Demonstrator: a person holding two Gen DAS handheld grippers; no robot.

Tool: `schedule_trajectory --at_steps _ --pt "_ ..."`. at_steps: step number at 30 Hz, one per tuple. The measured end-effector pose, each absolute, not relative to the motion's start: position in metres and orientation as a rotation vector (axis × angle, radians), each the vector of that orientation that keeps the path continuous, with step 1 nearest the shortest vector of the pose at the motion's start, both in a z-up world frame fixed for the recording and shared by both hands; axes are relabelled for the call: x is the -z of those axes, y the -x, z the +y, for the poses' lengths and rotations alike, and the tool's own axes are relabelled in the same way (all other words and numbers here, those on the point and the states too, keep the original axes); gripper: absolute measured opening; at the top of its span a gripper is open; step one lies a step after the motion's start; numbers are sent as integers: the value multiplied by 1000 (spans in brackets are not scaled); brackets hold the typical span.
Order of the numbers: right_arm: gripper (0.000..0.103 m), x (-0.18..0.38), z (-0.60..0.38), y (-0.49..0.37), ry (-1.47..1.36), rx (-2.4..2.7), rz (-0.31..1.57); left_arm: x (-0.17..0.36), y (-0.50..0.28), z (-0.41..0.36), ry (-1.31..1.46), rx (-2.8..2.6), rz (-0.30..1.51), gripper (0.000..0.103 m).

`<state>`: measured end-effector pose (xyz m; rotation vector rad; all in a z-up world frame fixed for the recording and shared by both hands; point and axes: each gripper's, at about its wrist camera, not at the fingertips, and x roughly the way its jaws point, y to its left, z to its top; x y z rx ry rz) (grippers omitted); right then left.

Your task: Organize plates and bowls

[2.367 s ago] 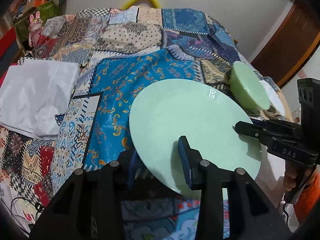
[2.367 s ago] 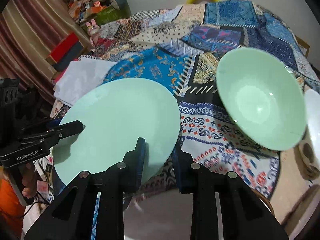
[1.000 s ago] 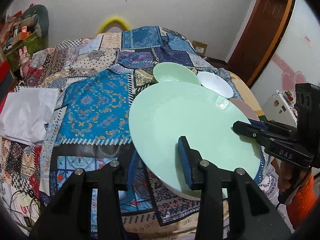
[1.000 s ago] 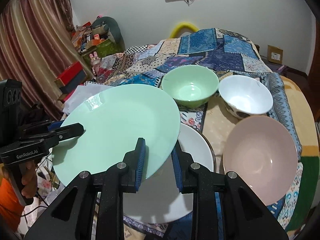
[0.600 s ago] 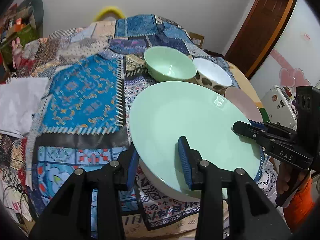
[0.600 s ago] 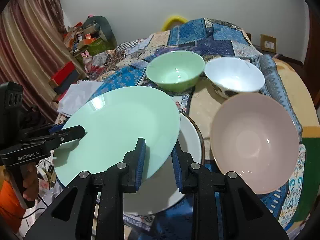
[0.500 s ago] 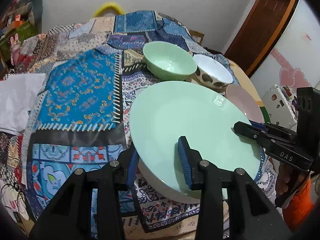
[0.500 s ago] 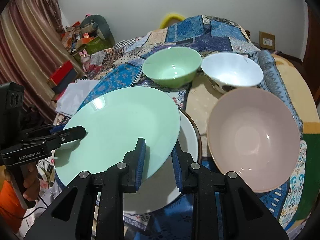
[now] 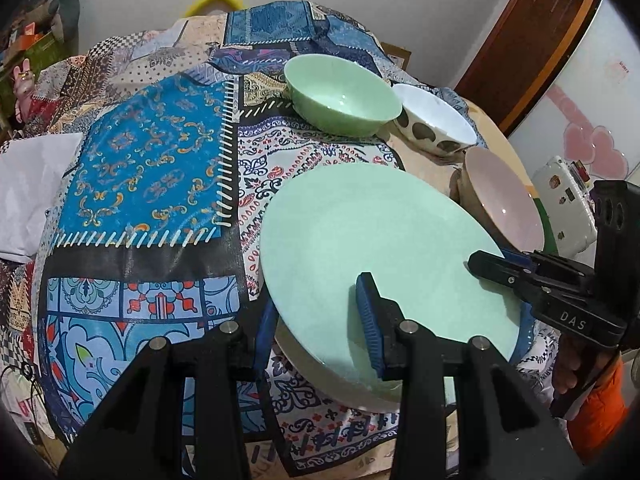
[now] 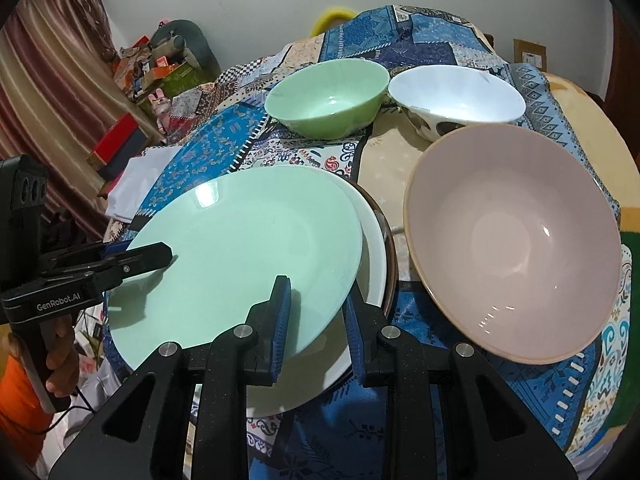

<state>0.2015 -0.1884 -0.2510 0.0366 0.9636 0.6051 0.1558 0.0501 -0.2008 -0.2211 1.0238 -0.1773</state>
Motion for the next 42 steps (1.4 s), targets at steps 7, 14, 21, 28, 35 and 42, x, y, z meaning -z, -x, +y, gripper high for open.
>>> schedule_trajectory --at_steps 7,14,21,28,35,42 --pt "24 254 -188 -199 -30 -605 967 208 -156 51 228 178 1037 38" --pt "24 258 -188 -201 -47 -604 978 208 -156 49 203 183 1043 38" --pt "24 256 -188 -199 -32 -600 979 210 -163 50 215 191 1068 38" --pt "24 256 -192 -197 -38 -612 986 211 -166 49 215 203 1089 38" --pt "24 255 -194 -197 -55 -622 1002 213 -168 50 230 212 1104 38" --pt "24 252 -197 -196 -73 -634 1014 215 -169 51 248 217 1111 38"
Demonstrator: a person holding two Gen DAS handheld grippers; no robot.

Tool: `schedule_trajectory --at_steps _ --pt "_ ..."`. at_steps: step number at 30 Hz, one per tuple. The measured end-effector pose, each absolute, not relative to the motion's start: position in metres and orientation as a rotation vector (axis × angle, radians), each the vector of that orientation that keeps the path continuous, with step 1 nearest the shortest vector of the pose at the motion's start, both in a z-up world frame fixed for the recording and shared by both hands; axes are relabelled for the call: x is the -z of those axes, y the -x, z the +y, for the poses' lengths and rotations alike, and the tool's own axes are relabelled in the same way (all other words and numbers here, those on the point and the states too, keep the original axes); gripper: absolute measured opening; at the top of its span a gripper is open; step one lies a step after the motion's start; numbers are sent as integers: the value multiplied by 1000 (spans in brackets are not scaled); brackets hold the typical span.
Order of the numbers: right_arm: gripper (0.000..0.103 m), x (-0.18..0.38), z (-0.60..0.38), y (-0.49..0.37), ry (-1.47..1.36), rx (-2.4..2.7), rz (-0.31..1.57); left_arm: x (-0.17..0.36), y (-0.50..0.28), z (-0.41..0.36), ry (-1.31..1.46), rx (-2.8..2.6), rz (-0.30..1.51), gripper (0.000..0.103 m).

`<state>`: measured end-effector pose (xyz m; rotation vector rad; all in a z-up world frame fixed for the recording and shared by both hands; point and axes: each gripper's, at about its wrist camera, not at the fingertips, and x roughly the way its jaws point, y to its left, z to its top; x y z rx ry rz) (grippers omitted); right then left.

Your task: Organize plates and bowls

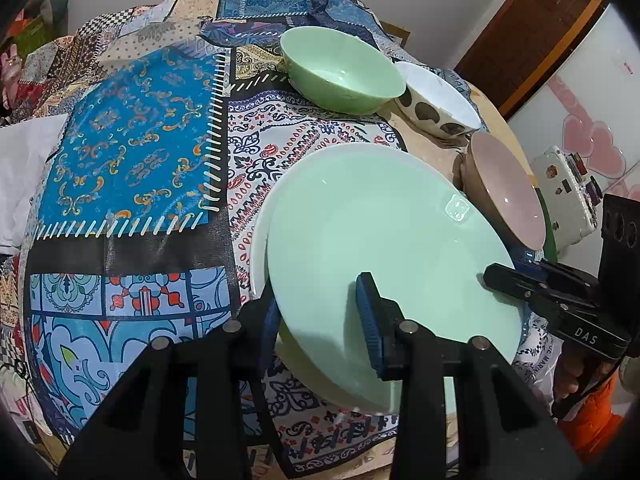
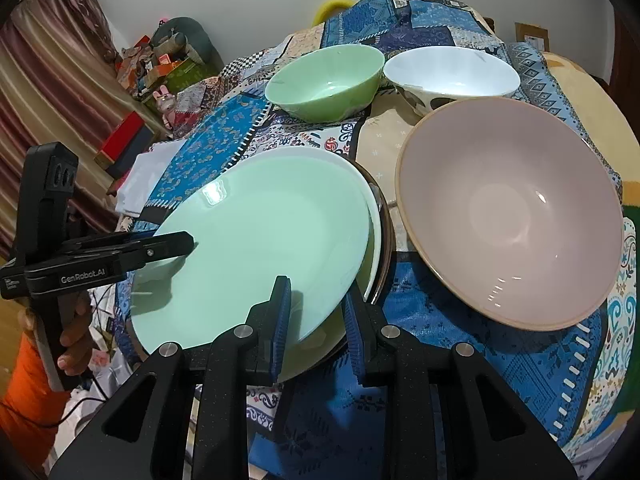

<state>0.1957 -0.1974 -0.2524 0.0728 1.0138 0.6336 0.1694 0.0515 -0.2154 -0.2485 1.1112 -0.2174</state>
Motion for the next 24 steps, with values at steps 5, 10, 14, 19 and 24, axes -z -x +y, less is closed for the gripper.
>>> schedule_trajectory --at_steps 5,10,14,19,24 --pt "24 252 -200 -193 -90 -643 1022 217 -171 52 259 224 1117 38" --pt "25 251 -205 -190 -77 -637 1019 218 -172 48 239 218 1122 35" --pt "27 260 -211 -192 -97 -630 1046 219 -172 46 231 215 1121 34" --pt "27 258 -206 -188 -66 -620 1022 218 -172 44 218 204 1121 34" --pt "27 256 -208 -188 -53 -600 1015 211 -167 45 203 195 1100 34"
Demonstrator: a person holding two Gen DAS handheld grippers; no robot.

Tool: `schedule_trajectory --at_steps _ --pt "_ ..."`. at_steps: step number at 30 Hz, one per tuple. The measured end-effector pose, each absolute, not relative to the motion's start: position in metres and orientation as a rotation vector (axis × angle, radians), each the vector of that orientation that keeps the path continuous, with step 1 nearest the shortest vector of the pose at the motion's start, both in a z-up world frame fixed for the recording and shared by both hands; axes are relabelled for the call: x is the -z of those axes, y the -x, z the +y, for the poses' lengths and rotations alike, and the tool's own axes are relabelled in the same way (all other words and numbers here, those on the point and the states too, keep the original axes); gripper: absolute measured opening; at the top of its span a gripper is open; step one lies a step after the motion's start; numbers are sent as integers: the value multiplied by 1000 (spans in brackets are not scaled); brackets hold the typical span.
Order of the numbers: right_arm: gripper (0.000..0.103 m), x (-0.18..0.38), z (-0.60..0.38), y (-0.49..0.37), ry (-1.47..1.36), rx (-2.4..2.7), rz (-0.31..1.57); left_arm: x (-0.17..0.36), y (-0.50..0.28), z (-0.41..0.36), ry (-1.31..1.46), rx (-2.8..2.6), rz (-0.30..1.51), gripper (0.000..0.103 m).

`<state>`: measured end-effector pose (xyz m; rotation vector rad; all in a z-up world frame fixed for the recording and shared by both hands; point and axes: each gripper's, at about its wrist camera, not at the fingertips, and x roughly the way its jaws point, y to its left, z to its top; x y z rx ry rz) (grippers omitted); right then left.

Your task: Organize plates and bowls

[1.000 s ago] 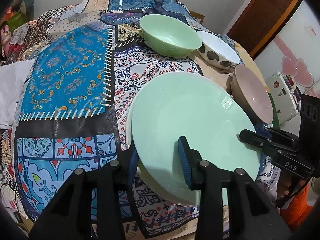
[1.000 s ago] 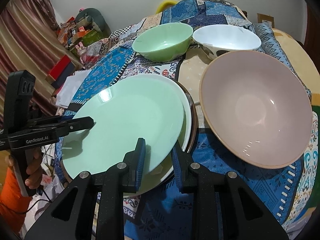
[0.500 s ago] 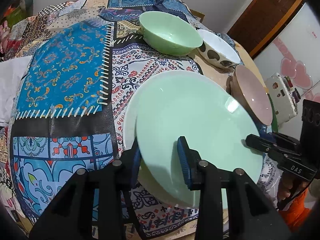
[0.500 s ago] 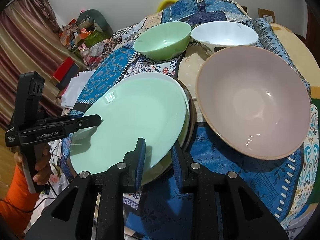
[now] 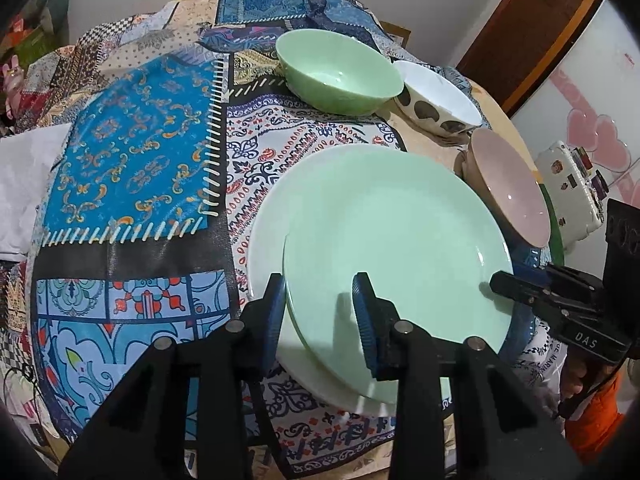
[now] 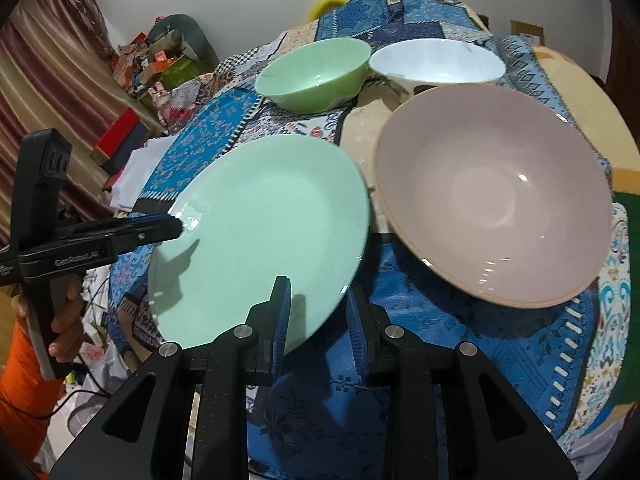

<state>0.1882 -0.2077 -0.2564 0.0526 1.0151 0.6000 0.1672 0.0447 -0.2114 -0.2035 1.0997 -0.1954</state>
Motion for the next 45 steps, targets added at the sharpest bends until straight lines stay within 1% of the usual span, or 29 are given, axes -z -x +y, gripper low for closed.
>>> schedule_trajectory --at_steps 7,17,23,26,28,29,31,32,33,34,35,36,37,40,45 --pt "27 248 -214 -186 -49 -577 980 202 -162 49 200 170 1069 34" --pt "26 249 -196 -186 -17 -591 976 179 -151 51 161 142 1005 34" --pt "25 239 -193 -183 2 -599 945 166 -147 38 142 155 988 35" --pt "25 227 -201 -179 12 -585 900 157 -149 26 131 162 968 42" --pt "26 215 -211 -177 13 -565 862 150 -151 17 120 163 943 50" --pt "27 209 -218 -177 11 -552 842 145 -152 11 107 165 925 52" --pt "30 200 -228 -179 9 -527 813 138 -154 -1 86 173 899 59" --pt "33 195 -234 -179 8 -512 797 134 -155 -9 76 179 885 61" --pt "38 189 -242 -179 7 -489 776 130 -157 -16 68 189 872 66" --pt "41 186 -248 -179 6 -470 762 127 -159 -22 63 197 864 70" --pt "46 183 -254 -179 4 -451 747 124 -162 -31 56 210 852 72" --pt "49 179 -263 -180 0 -428 730 121 -164 -38 49 218 843 78" --pt "51 177 -269 -180 -5 -412 720 119 -166 -43 43 226 835 85" --pt "51 172 -288 -184 -22 -365 702 116 -173 -64 21 255 815 91" --pt "56 179 -317 -190 -44 -296 709 128 -194 -98 -3 299 847 93"
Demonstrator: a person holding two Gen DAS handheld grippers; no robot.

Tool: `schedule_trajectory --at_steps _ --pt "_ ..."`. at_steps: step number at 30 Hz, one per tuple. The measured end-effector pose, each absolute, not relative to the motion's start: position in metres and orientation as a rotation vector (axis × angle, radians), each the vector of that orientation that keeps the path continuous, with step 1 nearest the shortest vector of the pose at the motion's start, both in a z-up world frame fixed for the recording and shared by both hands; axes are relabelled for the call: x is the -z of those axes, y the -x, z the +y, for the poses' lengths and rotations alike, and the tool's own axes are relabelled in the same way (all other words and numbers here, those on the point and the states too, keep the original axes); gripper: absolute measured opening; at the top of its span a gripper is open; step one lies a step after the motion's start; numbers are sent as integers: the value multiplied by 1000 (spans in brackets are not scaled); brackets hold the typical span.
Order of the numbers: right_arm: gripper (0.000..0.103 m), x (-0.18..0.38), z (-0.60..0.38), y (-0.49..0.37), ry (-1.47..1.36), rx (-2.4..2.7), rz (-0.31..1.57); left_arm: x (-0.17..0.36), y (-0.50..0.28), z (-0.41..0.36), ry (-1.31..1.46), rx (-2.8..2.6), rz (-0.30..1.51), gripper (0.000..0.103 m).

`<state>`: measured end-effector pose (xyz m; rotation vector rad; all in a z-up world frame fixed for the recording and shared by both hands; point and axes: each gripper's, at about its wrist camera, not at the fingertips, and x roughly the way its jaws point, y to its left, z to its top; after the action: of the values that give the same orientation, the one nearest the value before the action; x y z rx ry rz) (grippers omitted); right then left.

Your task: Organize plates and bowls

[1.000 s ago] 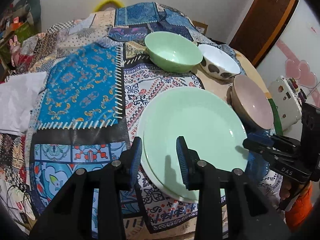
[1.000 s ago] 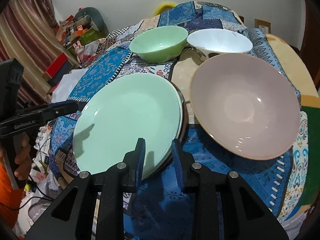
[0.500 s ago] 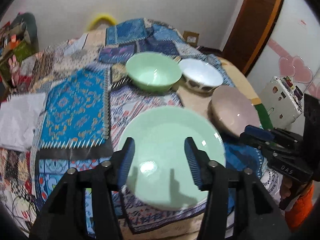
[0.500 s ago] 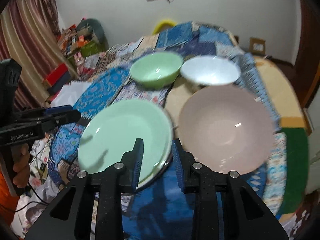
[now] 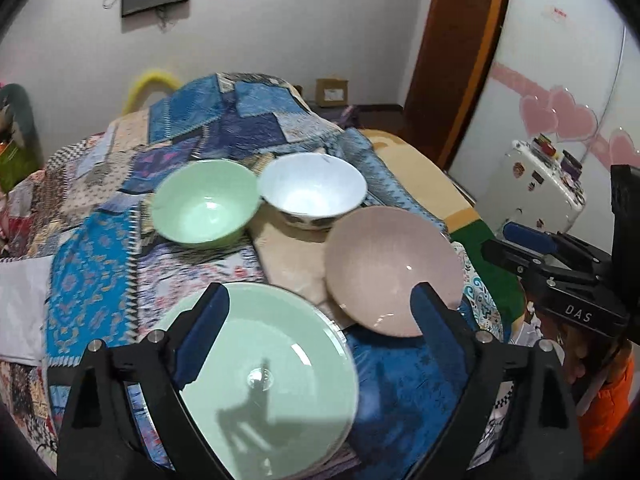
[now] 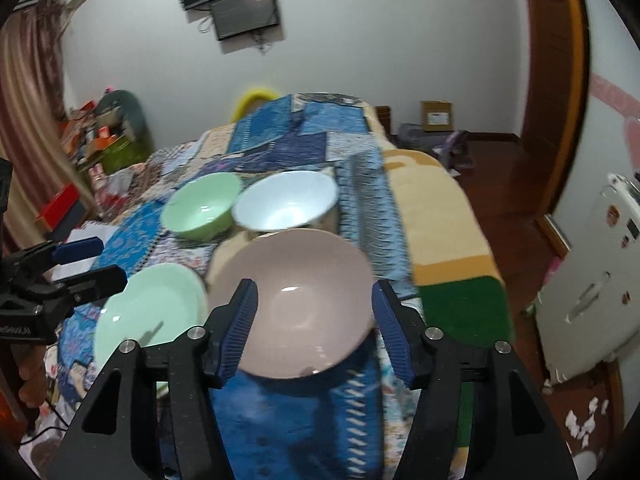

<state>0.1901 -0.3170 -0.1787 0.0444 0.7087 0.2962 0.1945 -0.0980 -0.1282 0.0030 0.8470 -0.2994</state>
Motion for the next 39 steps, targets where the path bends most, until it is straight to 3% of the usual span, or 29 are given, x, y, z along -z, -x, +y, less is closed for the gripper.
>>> schedule_trajectory --at_steps 10,14,18,20,25,39 --pt "56 214 -334 -217 -85 -288 788 178 -241 -127 -3 301 969 91" --pt "55 229 -331 -228 -113 -306 821 197 -260 -128 12 295 1026 71" --pt "40 242 -332 -234 -147 -328 858 212 -272 -131 34 310 1074 56" --pt "38 247 -333 -235 -169 -340 879 219 -277 -133 49 328 1102 44" --pt "26 254 -334 -235 -210 -370 912 230 -280 -137 79 374 1142 29" --pt "23 238 -333 -227 -211 -334 880 210 -265 -143 46 354 1092 28"
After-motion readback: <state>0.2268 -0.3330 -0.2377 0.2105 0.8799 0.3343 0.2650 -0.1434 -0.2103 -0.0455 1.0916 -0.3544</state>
